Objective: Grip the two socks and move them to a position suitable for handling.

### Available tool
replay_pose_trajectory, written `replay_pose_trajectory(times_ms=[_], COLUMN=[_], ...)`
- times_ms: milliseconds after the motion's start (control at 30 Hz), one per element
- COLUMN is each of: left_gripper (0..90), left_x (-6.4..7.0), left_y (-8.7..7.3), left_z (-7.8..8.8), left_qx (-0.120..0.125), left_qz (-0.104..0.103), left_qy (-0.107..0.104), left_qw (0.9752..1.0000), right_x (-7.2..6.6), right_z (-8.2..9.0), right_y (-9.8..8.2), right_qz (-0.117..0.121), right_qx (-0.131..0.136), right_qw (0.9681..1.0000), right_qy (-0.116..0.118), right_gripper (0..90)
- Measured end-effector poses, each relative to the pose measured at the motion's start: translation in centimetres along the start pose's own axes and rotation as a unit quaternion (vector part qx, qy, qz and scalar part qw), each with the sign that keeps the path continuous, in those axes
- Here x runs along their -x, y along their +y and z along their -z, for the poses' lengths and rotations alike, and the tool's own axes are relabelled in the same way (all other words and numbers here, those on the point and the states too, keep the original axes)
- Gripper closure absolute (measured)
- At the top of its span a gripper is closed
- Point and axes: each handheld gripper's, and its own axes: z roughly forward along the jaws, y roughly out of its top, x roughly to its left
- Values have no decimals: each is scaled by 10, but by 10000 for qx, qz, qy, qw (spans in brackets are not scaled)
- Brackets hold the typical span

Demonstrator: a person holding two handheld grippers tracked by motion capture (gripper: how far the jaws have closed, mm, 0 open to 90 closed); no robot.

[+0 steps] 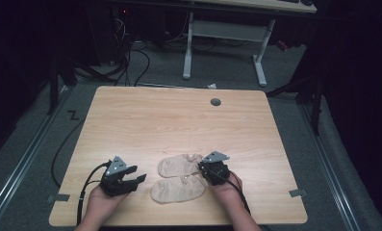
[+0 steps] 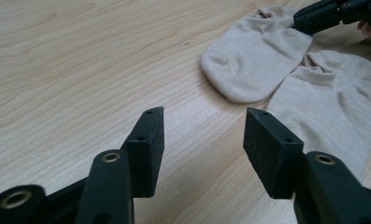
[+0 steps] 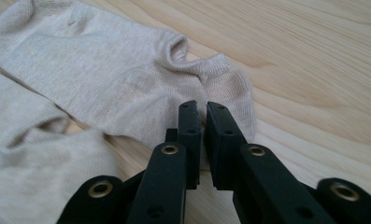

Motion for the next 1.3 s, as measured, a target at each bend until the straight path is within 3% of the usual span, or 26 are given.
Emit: replay_pose_trajectory(times_ms=[233,267,367,400,567,667,767,1000,1300], left_gripper=[484,483,479,477,486,516,560,647,815], left_x=[1,1,2,4,7,8,8,14,17], left_y=[1,3,5,8,12,17,16,14,11], left_z=[-12,-17,-22,-28,-39,-50,-54,-59,-59], left_qx=[-53,-53,-47,-22,-62,-60,-131,-281,-217], left_qz=[130,200,247,299,343,512,556,371,218], left_qy=[106,120,167,172,152,201,201,330,381], left_qw=[9998,9997,9995,9994,9993,9985,9982,9984,9988], right_x=[-7,-2,5,11,20,22,22,17,16], right_z=[-4,1,5,7,6,4,1,-9,-10], right_y=[6,7,7,6,4,5,6,5,2], right_qz=[88,-23,-168,-305,-482,-642,-645,-603,-598], right_qx=[40,213,346,437,469,486,476,165,197], right_qw=[9999,9998,9993,9985,9977,9968,9968,9980,9979], right_qy=[53,59,-13,-137,-31,3,29,83,180], right_gripper=[799,778,754,725,700,712,707,688,749])
